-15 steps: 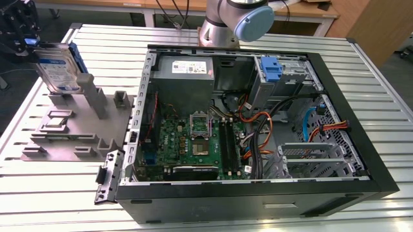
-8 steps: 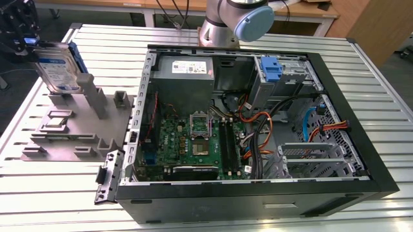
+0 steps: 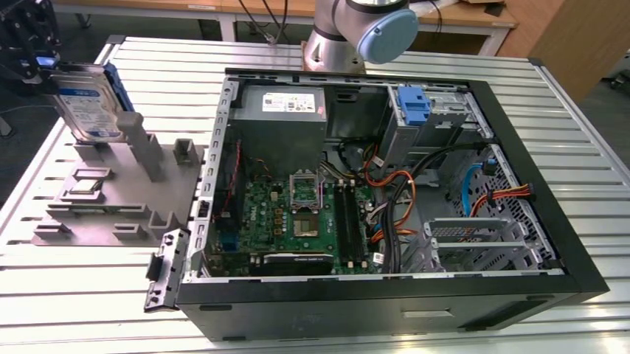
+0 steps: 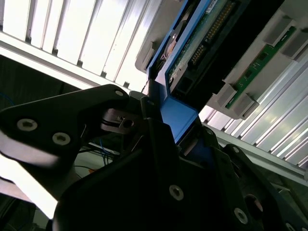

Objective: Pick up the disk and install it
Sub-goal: 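Pick up the disk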

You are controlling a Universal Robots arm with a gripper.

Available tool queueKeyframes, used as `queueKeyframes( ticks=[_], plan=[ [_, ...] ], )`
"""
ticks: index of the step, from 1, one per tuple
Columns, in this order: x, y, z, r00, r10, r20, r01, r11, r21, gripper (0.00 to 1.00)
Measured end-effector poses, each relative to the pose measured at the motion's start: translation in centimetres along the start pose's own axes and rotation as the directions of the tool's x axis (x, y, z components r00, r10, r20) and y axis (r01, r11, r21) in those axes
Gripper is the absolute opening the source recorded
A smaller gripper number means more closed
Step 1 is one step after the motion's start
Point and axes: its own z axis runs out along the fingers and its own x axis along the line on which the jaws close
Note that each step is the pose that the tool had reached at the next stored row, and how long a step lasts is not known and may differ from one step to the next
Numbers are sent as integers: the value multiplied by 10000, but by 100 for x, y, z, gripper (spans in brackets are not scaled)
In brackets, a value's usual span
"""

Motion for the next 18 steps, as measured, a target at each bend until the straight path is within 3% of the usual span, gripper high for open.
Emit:
queueKeyframes(
  ticks=[18],
  plan=[
    [-1, 0, -35, 10000, 0, 0, 0, 10000, 0, 37]
  ],
)
